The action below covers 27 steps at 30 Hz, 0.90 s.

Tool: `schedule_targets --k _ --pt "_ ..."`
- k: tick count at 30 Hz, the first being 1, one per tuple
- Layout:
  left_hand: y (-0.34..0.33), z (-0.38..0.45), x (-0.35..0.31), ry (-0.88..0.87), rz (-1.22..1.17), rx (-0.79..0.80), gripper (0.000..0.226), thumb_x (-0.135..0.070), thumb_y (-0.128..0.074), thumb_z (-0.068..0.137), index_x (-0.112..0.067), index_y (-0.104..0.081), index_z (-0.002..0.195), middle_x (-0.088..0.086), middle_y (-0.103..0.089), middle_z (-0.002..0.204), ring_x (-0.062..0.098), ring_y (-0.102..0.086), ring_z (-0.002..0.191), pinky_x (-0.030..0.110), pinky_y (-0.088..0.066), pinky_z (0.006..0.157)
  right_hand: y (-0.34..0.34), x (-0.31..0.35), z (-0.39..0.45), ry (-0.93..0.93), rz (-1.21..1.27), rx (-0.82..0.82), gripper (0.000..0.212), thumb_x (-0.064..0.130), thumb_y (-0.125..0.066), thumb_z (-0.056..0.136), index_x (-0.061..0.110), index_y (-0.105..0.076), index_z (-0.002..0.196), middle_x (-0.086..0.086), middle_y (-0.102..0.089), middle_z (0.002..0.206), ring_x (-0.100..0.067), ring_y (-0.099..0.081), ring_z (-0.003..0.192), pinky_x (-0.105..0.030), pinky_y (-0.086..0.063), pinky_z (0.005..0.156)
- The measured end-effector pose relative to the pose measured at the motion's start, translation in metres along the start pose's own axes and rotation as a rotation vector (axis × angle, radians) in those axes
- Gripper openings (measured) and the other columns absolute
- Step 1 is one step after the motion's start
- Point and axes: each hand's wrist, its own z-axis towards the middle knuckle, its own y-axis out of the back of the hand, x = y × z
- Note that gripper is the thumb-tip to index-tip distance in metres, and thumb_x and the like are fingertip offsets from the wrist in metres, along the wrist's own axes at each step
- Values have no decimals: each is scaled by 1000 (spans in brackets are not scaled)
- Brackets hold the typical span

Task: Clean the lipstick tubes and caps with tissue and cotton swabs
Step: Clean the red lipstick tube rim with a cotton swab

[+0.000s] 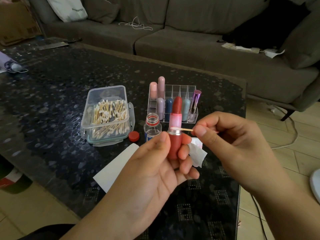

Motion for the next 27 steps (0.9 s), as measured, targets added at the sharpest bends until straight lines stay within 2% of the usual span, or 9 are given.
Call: schedule_targets --k 3,6,8,11,15,19,22,24,27 --pt "0 -1 0 7 -38 -29 34 -31 -49 83 -8 -74 82 2 -49 62 11 -44 49 27 -49 55 2 0 1 -3 -19 -1 20 39 -61 77 20 -68 78 10 -56 62 -2 -50 60 -12 -41 58" --pt "5 1 -2 52 -111 51 29 -35 -65 82 -7 -71 91 2 -50 65 11 -45 51 29 -50 58 3 -1 1 -4 -19 3 19 39 -61 77 21 -68 78 12 -55 61 0 -50 59 -10 -41 58" --pt "4 0 -3 56 -110 57 28 -30 -75 77 -8 -65 91 2 -49 65 12 -44 51 30 -50 58 2 -1 0 2 -16 7 17 38 -61 77 23 -68 77 12 -55 61 0 -49 59 -10 -40 57" --pt "-3 -3 -2 26 -46 -15 6 -18 -61 80 -13 -61 78 2 -45 61 12 -39 48 28 -47 53 0 -1 0 2 -2 8 17 39 -62 77 23 -68 76 9 -55 61 -2 -48 58 -12 -41 56" --pt "-2 -3 -4 16 -51 -18 10 -21 -56 80 -12 -59 79 2 -45 61 13 -41 49 29 -48 54 3 -1 1 -9 -3 2 17 39 -62 76 24 -69 75 9 -56 62 -1 -50 60 -12 -41 58" --pt "1 -1 -2 -3 -13 -16 27 -28 -51 82 -9 -71 82 4 -52 65 13 -49 52 29 -50 56 4 -2 1 -14 1 11 17 40 -61 76 25 -69 75 10 -57 62 -1 -51 60 -12 -41 59" --pt "-1 -1 0 8 6 -15 33 -31 -48 84 -9 -73 82 3 -51 62 11 -46 49 27 -49 55 1 -1 0 -12 -10 20 18 40 -61 76 23 -68 76 7 -56 61 -5 -49 59 -14 -41 56" --pt "0 0 1 20 -23 -2 31 -34 -53 84 -9 -72 84 2 -49 62 11 -43 49 28 -49 55 1 -1 0 -10 -21 23 18 40 -61 77 24 -68 76 5 -55 61 -7 -48 58 -15 -41 56" --pt "1 0 -2 49 -78 57 31 -31 -77 75 -7 -67 93 2 -50 64 11 -44 50 29 -50 57 5 -1 1 -22 -26 14 20 41 -61 76 22 -68 76 0 -55 62 -7 -50 60 -14 -42 59"
